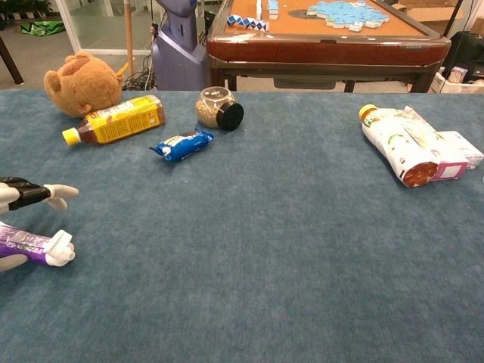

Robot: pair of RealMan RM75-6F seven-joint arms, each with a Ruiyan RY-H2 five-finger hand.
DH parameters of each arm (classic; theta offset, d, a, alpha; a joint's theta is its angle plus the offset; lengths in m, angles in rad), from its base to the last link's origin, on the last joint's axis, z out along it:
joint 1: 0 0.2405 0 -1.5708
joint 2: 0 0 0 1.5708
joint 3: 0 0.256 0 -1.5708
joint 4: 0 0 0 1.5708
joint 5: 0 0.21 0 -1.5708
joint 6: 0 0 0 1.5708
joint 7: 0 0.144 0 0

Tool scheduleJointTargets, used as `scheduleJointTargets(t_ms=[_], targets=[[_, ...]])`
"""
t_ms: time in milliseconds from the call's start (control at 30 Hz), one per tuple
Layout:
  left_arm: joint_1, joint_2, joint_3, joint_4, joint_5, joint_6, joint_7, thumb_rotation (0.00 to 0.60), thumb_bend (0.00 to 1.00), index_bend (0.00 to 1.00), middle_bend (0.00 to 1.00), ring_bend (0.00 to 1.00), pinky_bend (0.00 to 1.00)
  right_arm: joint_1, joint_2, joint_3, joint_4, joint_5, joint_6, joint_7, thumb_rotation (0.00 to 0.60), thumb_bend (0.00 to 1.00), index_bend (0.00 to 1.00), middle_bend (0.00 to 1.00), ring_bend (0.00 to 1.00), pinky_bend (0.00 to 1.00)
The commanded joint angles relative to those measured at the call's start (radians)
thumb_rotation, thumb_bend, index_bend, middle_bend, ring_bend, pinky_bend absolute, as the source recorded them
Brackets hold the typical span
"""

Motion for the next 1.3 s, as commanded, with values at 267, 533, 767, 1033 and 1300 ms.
scheduleJointTargets(t_ms=[267, 533, 767, 1033, 1300], targets=[[-0.023, -0.019, -0.046, 0.044, -0.053, -0.036, -0.034, 0.6, 0.28, 0.11, 0.18, 0.13, 0.07, 0.0, -0.005, 0.001, 0.005, 0.002, -0.005, 0.004, 0.6, 0.03, 0.12, 0.26, 0.16, 0.21], [-0.01, 0.034, -0.036, -0.015, -0.088, -0.046, 0.052, 0.6, 0.28, 0.22, 0.19, 0.14, 0.08, 0.002, -0.008, 0.002, 0.013, 0.004, -0.011, 0.009, 0.6, 0.03, 0.12, 0.26, 0.16, 0.21], [-0.005, 0.059, -0.036, -0.049, -0.133, -0.062, 0.128, 0.6, 0.28, 0.21, 0.19, 0.14, 0.08, 0.005, -0.013, 0.002, 0.019, 0.002, -0.016, 0.016, 0.6, 0.03, 0.12, 0.26, 0.16, 0.21], [-0.018, 0.031, -0.052, -0.002, -0.136, -0.068, 0.119, 0.6, 0.28, 0.2, 0.19, 0.14, 0.08, -0.002, -0.01, 0.002, 0.018, 0.002, -0.006, 0.017, 0.6, 0.03, 0.12, 0.26, 0.16, 0.21], [-0.034, -0.005, -0.073, 0.053, -0.132, -0.065, 0.093, 0.6, 0.28, 0.19, 0.19, 0.14, 0.08, -0.007, -0.01, 0.002, 0.02, 0.003, -0.001, 0.019, 0.6, 0.03, 0.12, 0.26, 0.15, 0.21]])
